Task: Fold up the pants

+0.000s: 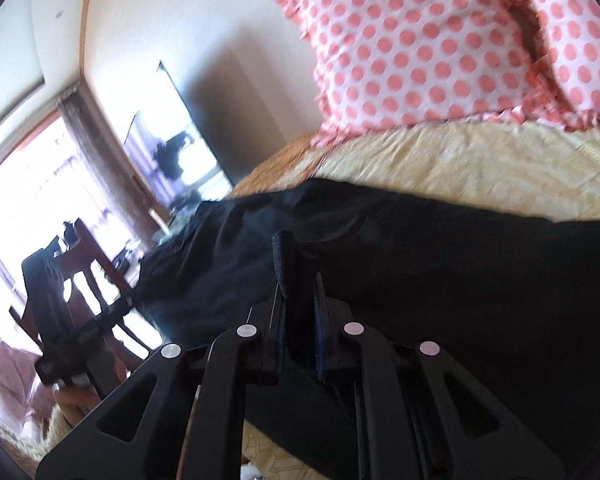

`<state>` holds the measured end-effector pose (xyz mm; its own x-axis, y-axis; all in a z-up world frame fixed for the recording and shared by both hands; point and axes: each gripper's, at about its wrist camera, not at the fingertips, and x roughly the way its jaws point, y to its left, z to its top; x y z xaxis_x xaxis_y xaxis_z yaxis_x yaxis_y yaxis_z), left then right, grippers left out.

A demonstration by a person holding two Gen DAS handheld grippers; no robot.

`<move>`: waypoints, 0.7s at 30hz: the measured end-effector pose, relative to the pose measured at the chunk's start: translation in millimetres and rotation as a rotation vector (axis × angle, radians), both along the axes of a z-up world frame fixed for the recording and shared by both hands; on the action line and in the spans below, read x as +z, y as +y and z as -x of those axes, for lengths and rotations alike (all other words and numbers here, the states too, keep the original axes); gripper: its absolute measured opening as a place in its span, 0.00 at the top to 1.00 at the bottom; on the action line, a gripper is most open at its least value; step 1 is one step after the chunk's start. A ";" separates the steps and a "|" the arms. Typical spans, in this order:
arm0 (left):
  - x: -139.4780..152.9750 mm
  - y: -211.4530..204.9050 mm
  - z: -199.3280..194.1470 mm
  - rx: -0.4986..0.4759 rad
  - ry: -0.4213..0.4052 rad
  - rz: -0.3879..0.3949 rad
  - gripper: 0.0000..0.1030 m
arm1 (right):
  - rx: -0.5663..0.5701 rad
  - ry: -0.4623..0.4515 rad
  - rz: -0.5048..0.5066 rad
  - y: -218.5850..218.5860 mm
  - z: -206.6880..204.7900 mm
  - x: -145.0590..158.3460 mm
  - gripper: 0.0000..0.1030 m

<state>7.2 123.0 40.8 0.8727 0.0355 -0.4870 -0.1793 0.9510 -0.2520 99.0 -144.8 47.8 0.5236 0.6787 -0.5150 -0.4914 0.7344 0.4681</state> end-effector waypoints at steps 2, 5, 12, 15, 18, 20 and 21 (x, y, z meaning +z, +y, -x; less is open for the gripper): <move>2.0 9.4 2.4 0.037 -0.005 -0.001 0.02 | 0.033 -0.002 0.061 11.7 10.5 -7.1 0.88; 4.6 23.3 7.9 0.075 -0.014 0.016 0.02 | 0.085 -0.020 0.190 27.9 20.0 -19.0 0.74; 12.9 55.4 23.7 0.186 -0.036 0.004 0.02 | 0.189 -0.133 0.114 21.6 47.4 8.4 0.49; 13.2 68.9 27.4 0.227 -0.027 0.021 0.02 | 0.021 -0.188 0.179 14.2 33.9 14.2 0.49; 11.7 83.8 26.9 0.254 -0.002 0.043 0.02 | -0.052 -0.179 0.324 25.6 20.9 3.2 0.49; 9.6 97.0 26.4 0.277 0.019 0.066 0.02 | -0.001 -0.135 0.413 41.6 19.4 -14.0 0.49; 8.3 103.1 25.9 0.284 0.028 0.080 0.02 | 0.017 -0.146 0.431 46.0 27.2 -20.1 0.49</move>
<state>-18.6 226.1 49.1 0.8196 0.2370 -0.5216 -0.4435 0.8388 -0.3158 71.8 -98.8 27.7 0.6024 0.4278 -0.6739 -0.5436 0.8381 0.0461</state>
